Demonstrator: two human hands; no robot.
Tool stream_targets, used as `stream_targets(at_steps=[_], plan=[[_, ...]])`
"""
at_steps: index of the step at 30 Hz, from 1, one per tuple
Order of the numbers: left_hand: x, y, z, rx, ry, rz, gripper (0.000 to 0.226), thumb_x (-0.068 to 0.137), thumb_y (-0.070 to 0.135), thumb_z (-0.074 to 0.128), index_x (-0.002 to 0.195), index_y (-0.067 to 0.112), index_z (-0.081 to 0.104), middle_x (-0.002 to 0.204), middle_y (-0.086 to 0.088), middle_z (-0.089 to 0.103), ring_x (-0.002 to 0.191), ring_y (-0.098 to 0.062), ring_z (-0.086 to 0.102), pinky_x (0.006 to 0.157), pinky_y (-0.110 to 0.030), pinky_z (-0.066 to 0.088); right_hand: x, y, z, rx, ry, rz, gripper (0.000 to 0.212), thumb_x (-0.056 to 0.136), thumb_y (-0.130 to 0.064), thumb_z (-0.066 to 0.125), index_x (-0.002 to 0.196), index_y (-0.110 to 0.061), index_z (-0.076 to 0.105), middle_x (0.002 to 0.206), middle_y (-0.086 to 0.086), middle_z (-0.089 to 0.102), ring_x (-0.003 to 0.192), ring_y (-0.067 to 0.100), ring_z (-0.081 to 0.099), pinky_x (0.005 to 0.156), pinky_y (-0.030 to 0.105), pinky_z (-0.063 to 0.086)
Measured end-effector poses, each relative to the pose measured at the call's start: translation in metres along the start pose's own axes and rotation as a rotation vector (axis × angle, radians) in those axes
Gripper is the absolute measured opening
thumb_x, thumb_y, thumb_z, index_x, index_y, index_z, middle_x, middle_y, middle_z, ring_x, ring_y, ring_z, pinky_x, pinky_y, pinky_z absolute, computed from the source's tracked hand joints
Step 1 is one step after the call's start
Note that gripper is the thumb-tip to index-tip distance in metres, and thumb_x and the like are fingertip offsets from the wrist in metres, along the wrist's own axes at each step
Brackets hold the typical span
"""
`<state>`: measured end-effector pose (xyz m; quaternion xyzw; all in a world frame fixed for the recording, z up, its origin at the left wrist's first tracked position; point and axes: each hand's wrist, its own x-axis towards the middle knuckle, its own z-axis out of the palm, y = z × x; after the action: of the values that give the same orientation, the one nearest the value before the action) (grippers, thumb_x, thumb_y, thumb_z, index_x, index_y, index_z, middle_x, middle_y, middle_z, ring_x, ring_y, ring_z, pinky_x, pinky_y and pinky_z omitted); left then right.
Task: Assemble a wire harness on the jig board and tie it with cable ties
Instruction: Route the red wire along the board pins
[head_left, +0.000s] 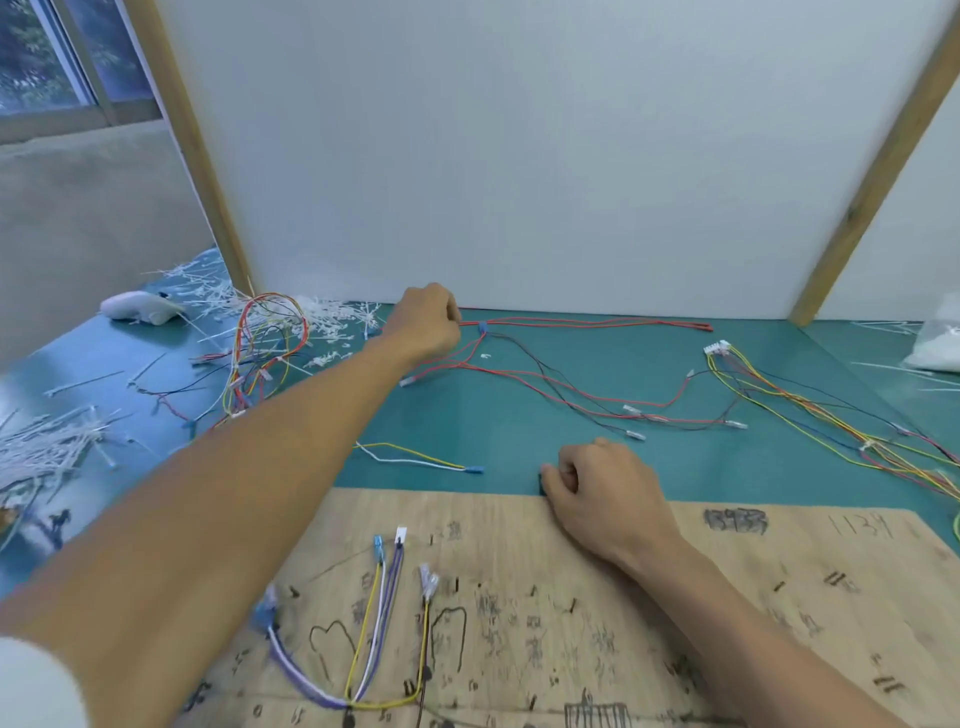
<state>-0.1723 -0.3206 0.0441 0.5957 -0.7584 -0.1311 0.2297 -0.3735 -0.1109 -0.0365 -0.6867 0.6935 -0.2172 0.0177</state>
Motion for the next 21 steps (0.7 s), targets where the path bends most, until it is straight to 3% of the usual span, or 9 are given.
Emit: stream_targets(at_steps=[5,11,14,21], plan=[[0.051,-0.014,0.032,0.199,-0.016,-0.028,0.037,0.09,0.004,0.057,0.123,0.014,0.069,0.126,-0.016,0.066,0.114,-0.039,0.065,0.098,-0.045,0.056,0.002,0.003,0.002,0.034,0.01,0.023,0.045,0.096,-0.048,0.053,0.065,-0.018,0.042,0.069,-0.003,0.049,0.069,0.02,0.042,0.063,0.038,0.037],[0.08,-0.028,0.044,0.356,-0.042,0.016,0.017,0.095,0.019,0.068,0.111,0.012,0.068,0.117,-0.015,0.067,0.106,-0.039,0.065,0.092,-0.045,0.056,0.003,0.003,0.004,0.046,0.004,0.063,0.047,0.093,-0.052,0.053,0.064,-0.018,0.04,0.068,-0.005,0.048,0.068,0.017,0.047,0.06,0.037,0.034],[0.086,-0.034,0.05,0.415,-0.037,0.06,0.012,0.099,0.018,0.064,0.11,0.012,0.066,0.117,-0.016,0.068,0.106,-0.039,0.065,0.091,-0.045,0.055,0.003,0.002,0.004,0.043,0.013,0.078,0.047,0.093,-0.054,0.052,0.065,-0.017,0.041,0.07,-0.005,0.048,0.064,0.014,0.046,0.059,0.036,0.033],[0.093,-0.04,0.06,0.445,-0.028,0.133,0.017,0.104,0.021,0.056,0.115,0.009,0.061,0.121,-0.016,0.061,0.112,-0.038,0.06,0.09,-0.047,0.051,0.001,0.001,0.002,0.056,0.006,0.08,0.046,0.092,-0.053,0.052,0.066,-0.017,0.04,0.069,-0.006,0.048,0.068,0.014,0.05,0.059,0.036,0.034]])
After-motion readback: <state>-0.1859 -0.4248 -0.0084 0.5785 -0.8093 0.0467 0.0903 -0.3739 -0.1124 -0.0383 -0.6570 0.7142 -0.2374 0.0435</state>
